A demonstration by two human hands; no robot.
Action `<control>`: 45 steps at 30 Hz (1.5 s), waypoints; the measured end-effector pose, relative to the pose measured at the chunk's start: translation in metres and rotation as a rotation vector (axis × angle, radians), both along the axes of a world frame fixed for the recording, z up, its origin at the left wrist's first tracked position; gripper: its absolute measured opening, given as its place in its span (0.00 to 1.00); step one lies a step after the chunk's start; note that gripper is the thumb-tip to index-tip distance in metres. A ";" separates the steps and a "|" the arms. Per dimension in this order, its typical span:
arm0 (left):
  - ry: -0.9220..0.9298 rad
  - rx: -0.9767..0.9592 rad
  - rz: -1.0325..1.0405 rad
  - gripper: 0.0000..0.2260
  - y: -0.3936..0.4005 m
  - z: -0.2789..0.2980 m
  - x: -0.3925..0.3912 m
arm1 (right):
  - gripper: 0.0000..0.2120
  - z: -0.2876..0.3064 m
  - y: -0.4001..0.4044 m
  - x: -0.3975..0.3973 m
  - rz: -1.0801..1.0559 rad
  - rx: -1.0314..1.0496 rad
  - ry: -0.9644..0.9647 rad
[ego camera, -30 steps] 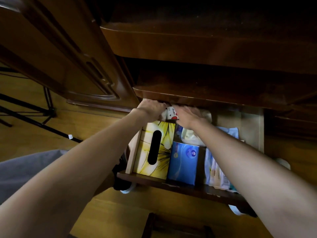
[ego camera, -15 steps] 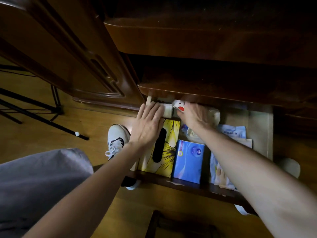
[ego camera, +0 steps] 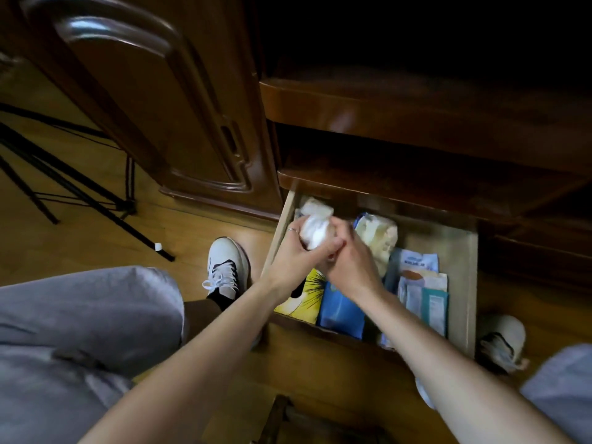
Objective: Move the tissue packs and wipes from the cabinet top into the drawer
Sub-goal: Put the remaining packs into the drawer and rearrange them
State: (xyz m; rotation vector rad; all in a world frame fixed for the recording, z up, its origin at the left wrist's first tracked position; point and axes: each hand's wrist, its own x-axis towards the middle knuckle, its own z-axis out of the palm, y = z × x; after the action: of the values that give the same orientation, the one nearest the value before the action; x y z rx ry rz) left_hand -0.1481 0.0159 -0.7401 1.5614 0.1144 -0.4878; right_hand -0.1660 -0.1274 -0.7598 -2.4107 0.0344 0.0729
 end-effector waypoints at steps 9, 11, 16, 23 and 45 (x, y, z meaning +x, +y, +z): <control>0.186 -0.055 0.606 0.28 0.058 -0.007 -0.002 | 0.36 -0.016 0.000 0.058 -0.021 0.094 0.334; 0.225 -0.022 0.581 0.25 0.064 -0.014 0.001 | 0.32 -0.036 -0.006 0.083 -0.042 -0.102 0.382; 0.259 -0.060 0.600 0.17 0.063 -0.032 0.001 | 0.24 -0.068 -0.002 0.119 0.056 -0.334 0.443; 0.239 -0.045 0.575 0.28 0.062 -0.044 0.004 | 0.16 -0.088 -0.012 0.143 0.203 -0.585 0.495; 0.212 -0.054 0.532 0.36 0.058 -0.059 -0.002 | 0.25 -0.088 -0.022 0.094 -0.024 0.068 0.241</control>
State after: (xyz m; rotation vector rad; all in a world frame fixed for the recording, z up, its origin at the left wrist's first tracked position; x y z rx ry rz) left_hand -0.1502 0.0741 -0.7990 1.3535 0.6552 -0.2291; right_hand -0.0715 -0.1498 -0.8480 -2.3203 0.1689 0.3475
